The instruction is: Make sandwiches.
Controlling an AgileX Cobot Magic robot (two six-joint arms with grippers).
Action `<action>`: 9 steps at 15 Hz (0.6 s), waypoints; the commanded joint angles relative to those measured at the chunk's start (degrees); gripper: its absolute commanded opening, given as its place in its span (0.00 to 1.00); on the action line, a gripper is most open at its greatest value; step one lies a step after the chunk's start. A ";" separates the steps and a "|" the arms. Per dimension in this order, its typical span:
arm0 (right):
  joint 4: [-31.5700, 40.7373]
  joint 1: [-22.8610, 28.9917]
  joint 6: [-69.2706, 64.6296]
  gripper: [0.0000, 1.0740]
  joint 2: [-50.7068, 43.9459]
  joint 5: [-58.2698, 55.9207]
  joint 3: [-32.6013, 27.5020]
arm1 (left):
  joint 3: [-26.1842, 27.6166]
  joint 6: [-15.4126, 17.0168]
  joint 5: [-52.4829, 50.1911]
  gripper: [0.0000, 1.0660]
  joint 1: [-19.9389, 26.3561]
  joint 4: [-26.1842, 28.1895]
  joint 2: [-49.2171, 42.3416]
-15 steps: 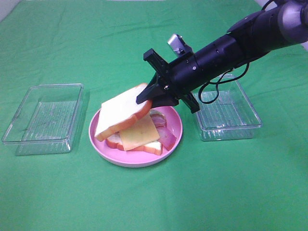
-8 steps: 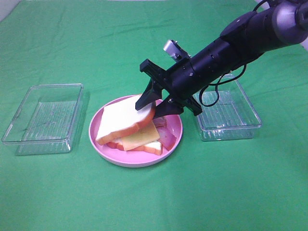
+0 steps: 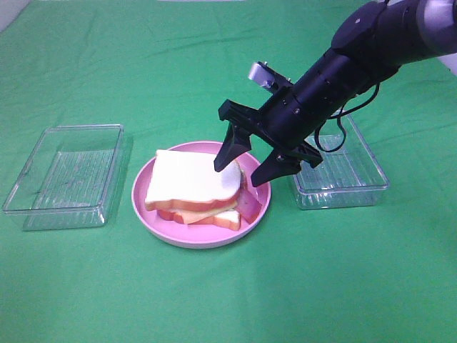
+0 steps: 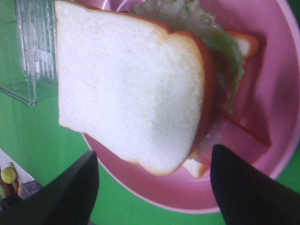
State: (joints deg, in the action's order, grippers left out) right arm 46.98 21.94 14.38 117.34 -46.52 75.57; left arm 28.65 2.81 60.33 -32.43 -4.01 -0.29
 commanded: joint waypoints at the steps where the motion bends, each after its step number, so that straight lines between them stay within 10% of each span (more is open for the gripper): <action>1: -11.57 0.11 -5.10 0.65 -3.32 -2.86 -0.17 | -0.11 -0.11 -0.57 0.55 -0.11 0.46 -1.15; 9: -34.03 0.11 -14.78 0.64 -23.55 -8.88 -2.81 | -0.11 -0.11 -0.57 0.55 -0.11 0.46 -1.15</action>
State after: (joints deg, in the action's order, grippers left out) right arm 14.32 21.94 0.34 95.00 -54.32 73.28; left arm 28.65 2.81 60.33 -32.43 -4.01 -0.29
